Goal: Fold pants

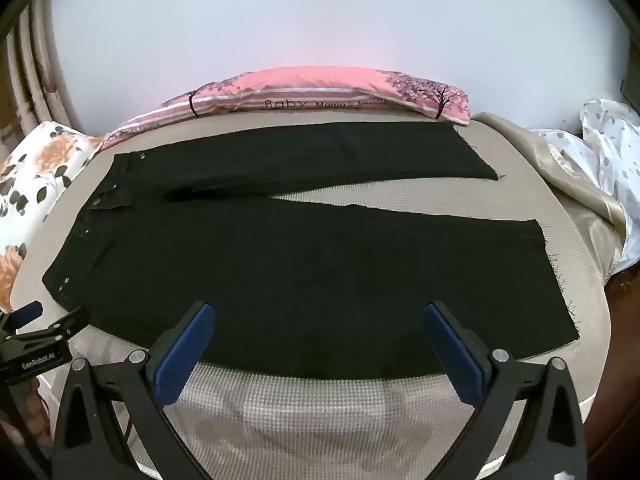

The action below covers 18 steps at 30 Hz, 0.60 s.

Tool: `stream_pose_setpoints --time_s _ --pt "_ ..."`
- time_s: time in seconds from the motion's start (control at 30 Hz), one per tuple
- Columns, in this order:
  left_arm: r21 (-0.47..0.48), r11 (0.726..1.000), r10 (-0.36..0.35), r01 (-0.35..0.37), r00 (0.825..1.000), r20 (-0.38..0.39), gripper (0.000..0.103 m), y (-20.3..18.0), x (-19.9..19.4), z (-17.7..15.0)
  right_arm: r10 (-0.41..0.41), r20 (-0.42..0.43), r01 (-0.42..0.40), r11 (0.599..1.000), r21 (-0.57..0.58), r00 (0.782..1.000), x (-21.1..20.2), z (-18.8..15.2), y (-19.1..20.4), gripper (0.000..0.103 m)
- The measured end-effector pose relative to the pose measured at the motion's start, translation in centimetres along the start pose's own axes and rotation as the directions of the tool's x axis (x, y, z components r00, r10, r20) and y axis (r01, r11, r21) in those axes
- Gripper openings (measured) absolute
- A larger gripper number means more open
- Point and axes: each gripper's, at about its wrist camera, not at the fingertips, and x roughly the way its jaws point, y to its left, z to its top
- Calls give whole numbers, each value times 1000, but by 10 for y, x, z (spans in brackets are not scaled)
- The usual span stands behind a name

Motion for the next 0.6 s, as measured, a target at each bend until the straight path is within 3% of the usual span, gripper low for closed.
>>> stream_pose_setpoints --time_s 0.6 --pt "24 1000 -1 0 999 33 103 -1 1 -1 17 27 -17 1000 14 1000 2 4 -8 103"
